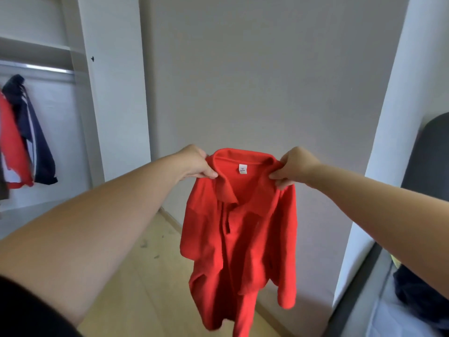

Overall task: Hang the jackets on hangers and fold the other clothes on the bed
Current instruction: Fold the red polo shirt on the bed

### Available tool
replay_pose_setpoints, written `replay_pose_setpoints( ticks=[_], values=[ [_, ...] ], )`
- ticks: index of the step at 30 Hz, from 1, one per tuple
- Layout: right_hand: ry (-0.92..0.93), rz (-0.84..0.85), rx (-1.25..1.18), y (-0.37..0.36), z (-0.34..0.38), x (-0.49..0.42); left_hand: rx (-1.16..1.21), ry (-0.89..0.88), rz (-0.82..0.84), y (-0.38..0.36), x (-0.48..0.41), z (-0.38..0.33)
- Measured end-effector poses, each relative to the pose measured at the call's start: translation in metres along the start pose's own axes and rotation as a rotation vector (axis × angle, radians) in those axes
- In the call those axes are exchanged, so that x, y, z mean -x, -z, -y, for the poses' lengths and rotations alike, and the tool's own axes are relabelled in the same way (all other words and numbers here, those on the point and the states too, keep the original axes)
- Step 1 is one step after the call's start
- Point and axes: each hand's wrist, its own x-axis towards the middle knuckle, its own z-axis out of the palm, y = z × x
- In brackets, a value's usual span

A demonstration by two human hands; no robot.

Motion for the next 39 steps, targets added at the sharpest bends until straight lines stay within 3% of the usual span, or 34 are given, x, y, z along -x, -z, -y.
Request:
replay_pose_setpoints(
  ticks=[2,4,6,7,8,10,11,12,14,15,18,21,24,26,30,34,36,39],
  values=[
    [0.064,-0.188,0.339,-0.003,0.000,-0.003,-0.446,-0.066,-0.143,-0.003,0.000,0.001],
    [0.166,-0.466,0.383,-0.002,0.003,-0.006,-0.790,-0.214,-0.414,-0.002,-0.004,-0.003],
    [0.358,-0.712,0.234,-0.003,0.005,-0.009,-0.710,-0.490,-0.680,-0.005,-0.004,-0.011],
    [0.373,-0.687,0.150,-0.004,0.004,-0.012,-0.578,-0.551,-0.710,-0.007,-0.005,-0.012],
    [0.335,-0.549,0.129,-0.005,0.001,-0.015,-0.522,-0.538,-0.623,-0.010,-0.006,-0.011],
    [0.123,-0.149,0.288,-0.012,-0.015,-0.016,-0.671,-0.394,-0.322,-0.023,-0.009,0.004],
    [0.064,-0.125,0.348,-0.012,-0.024,-0.017,-0.701,-0.342,-0.278,-0.027,-0.011,0.014],
    [0.063,-0.204,0.352,-0.010,-0.031,-0.018,-0.702,-0.334,-0.315,-0.028,-0.012,0.023],
    [0.109,-0.405,0.221,-0.006,-0.040,-0.018,-0.630,-0.338,-0.411,-0.032,-0.016,0.036],
    [0.097,-0.404,0.176,-0.006,-0.042,-0.017,-0.598,-0.314,-0.379,-0.035,-0.017,0.039],
    [-0.004,-0.217,0.097,-0.006,-0.047,-0.015,-0.431,-0.191,-0.150,-0.045,-0.023,0.036],
    [-0.050,-0.206,-0.032,-0.006,-0.055,-0.015,-0.101,-0.112,0.071,-0.044,-0.021,0.030],
    [-0.051,-0.195,-0.051,-0.009,-0.065,-0.016,-0.135,-0.089,0.262,-0.038,-0.017,0.032],
    [-0.039,-0.195,-0.010,-0.013,-0.070,-0.015,-0.273,-0.128,0.164,-0.039,-0.020,0.032],
    [0.019,-0.338,0.136,-0.016,-0.070,-0.008,-0.447,-0.226,-0.193,-0.056,-0.021,0.020],
    [0.075,-0.562,0.227,0.008,-0.065,0.011,-0.395,-0.332,-0.435,-0.080,-0.011,-0.009],
    [0.095,-0.667,0.319,0.034,-0.061,0.026,-0.378,-0.433,-0.508,-0.086,-0.002,-0.029],
    [0.108,-0.786,0.452,0.080,-0.055,0.056,-0.551,-0.603,-0.545,-0.088,0.016,-0.066]
  ],
)
